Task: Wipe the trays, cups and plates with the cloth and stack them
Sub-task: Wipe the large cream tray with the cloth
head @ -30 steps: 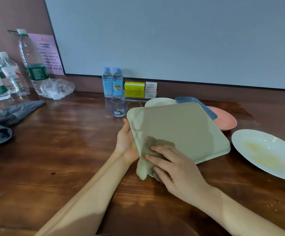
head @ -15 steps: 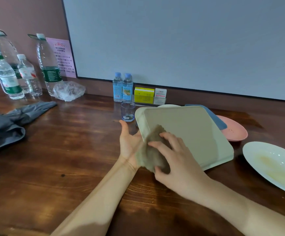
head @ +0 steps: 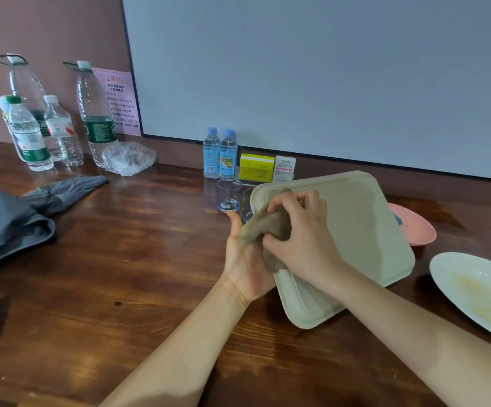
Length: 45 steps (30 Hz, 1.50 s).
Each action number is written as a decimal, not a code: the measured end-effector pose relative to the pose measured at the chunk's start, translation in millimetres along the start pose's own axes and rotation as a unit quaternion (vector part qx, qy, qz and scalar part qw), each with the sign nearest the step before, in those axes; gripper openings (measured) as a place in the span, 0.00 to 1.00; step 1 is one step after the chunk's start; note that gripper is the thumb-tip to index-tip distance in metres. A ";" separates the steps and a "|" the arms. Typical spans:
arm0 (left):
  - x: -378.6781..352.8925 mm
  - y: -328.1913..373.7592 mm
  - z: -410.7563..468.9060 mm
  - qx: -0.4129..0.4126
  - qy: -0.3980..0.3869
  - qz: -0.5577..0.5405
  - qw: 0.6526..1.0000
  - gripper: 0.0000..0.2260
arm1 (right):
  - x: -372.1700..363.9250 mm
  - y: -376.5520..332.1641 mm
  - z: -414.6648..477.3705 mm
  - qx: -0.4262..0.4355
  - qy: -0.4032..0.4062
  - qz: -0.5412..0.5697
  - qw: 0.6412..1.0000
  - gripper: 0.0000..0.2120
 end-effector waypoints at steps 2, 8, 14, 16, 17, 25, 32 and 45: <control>0.2 -1.6 1.5 -0.006 0.012 -0.018 1.000 0.44 | -0.4 -6.5 19.0 0.011 0.042 -0.007 0.999 0.17; -8.6 -1.8 -5.9 -0.015 -0.009 0.034 0.999 0.40 | -2.2 -5.7 57.7 -0.021 0.083 0.002 0.996 0.11; -22.1 3.9 -14.1 -0.026 -0.095 0.061 0.993 0.29 | 13.0 -10.6 55.3 0.025 0.022 0.076 0.997 0.07; -24.3 7.7 -14.8 -0.054 -0.085 0.080 0.992 0.28 | 22.2 -15.2 54.0 0.057 0.009 0.085 0.995 0.08; -26.4 9.0 -14.8 -0.068 -0.082 0.092 0.990 0.27 | 25.4 -18.3 52.8 0.075 0.002 0.077 0.994 0.09; -46.7 17.9 -16.5 -0.181 -0.002 0.204 0.962 0.21 | 38.5 -23.3 35.2 0.210 0.012 -0.050 0.976 0.12; -59.8 47.4 -33.2 -0.121 0.009 0.245 0.962 0.27 | 92.2 34.7 58.4 0.103 0.074 -0.077 0.989 0.10; -105.2 45.5 -42.8 -0.188 0.012 0.276 0.943 0.20 | 92.1 -43.0 27.3 0.287 0.091 -0.072 0.951 0.15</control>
Point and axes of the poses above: each hand's wrist, its own z-axis towards the middle knuckle, its own x-axis out of the back of the hand, y = z × x, the point moved 4 cm from there along z, towards the middle knuckle
